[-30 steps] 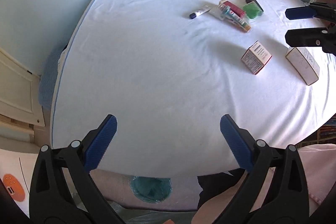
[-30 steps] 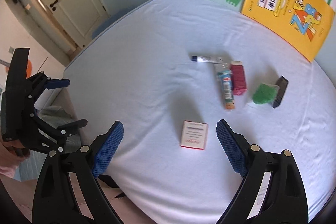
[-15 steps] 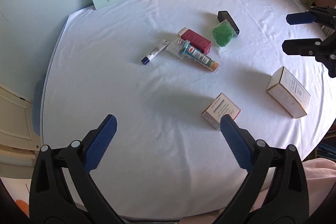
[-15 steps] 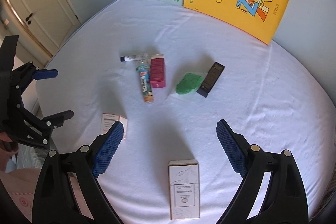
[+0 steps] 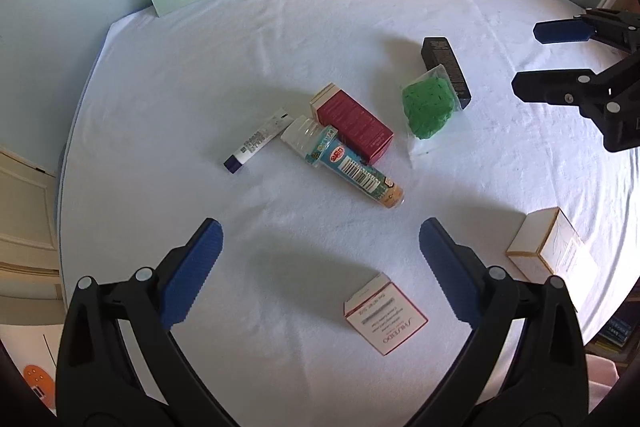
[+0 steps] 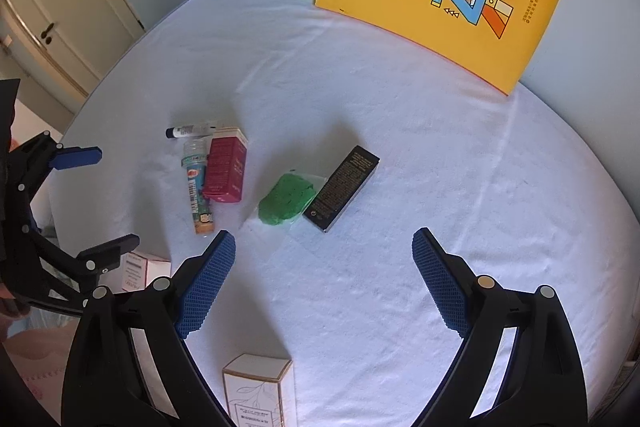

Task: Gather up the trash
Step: 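Grasp the black cosmetic box with the right tool while the left tool grasps the clear bottle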

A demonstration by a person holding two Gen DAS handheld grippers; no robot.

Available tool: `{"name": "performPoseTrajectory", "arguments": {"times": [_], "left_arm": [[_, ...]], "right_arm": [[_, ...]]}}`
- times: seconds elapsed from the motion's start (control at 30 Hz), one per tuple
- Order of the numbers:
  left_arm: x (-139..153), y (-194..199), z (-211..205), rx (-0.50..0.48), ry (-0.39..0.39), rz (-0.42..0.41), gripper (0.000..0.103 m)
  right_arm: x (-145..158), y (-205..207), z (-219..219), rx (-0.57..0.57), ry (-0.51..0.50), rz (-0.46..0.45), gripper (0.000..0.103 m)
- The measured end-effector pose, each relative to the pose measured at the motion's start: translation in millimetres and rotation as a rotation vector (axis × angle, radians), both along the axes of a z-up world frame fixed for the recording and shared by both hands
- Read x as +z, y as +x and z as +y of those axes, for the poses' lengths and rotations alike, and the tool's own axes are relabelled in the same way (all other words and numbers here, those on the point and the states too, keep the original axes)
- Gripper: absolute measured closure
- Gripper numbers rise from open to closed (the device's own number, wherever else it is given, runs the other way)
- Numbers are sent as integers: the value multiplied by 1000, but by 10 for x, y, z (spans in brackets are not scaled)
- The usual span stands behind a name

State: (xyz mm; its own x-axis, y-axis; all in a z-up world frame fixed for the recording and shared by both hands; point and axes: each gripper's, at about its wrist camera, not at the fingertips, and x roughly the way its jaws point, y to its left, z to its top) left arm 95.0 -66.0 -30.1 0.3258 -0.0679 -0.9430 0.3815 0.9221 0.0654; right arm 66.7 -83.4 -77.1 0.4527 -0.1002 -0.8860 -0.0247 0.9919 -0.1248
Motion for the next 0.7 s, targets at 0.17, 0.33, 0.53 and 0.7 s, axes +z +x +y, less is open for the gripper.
{"name": "performPoseTrajectory", "arguments": {"times": [0.17, 0.33, 0.53, 0.7], "left_arm": [[-136, 182, -71, 45, -3, 33, 7], [-286, 377, -77, 99, -34, 73, 7], [-474, 501, -49, 157, -98, 123, 8], [-624, 534, -38, 163, -93, 145, 28]], "right_arm": [[-129, 226, -135, -23, 2, 26, 14], [-275, 487, -215, -43, 14, 50, 15], [-445, 746, -324, -80, 25, 81, 22], [-598, 867, -363, -112, 52, 113, 26]]}}
